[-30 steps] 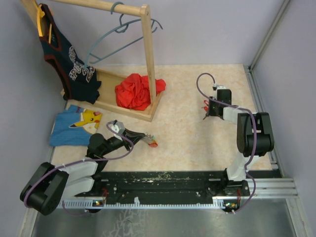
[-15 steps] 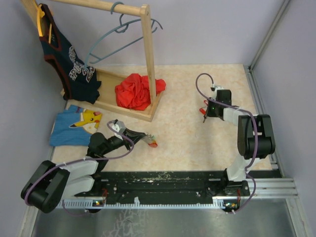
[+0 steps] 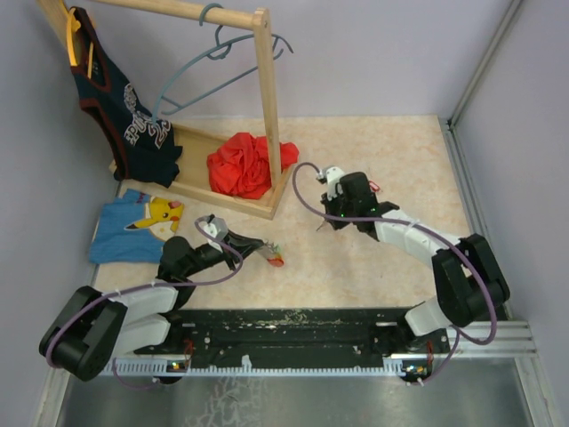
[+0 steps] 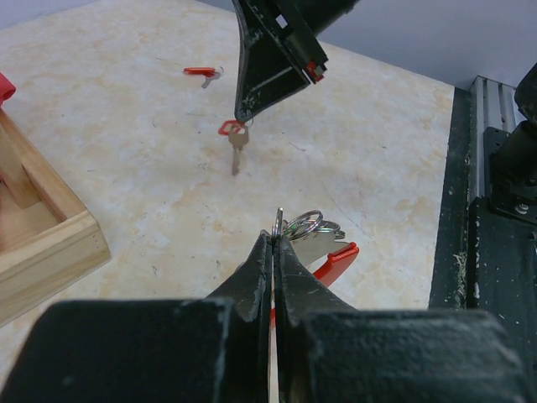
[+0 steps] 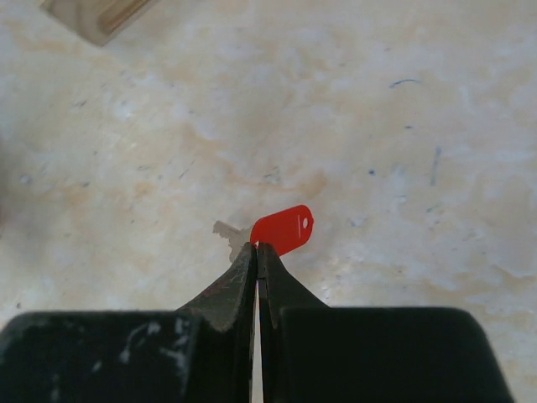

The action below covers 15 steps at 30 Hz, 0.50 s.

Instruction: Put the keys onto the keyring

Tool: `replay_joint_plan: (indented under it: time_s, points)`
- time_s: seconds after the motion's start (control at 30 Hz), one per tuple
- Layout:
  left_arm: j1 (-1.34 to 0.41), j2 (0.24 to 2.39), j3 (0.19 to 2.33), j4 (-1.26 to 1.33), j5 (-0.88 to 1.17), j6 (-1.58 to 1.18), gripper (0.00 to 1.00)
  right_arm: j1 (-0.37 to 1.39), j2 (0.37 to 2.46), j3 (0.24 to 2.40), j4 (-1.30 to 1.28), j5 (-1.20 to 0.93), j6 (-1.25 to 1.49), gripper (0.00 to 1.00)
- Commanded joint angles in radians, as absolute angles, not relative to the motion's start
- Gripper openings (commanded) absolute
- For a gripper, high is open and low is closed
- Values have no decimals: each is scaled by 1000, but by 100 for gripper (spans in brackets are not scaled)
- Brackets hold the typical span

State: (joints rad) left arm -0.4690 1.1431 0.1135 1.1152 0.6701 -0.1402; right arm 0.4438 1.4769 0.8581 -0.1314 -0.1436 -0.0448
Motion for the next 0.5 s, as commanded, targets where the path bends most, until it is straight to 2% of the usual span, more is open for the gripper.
replay_joint_plan:
  time_s: [0.0,0.33,0.47]
  points:
    - [-465,1140,124,1099,705,-118,1,534,1404,820,-141,-153,-122,0]
    - [-465,1134,115,1109,707,-110,1,714,1463,826,-238,-37,-164,0]
    - [-464,1139,113,1120,704,-112,1,720,1452,777,-123,-15,-139,0]
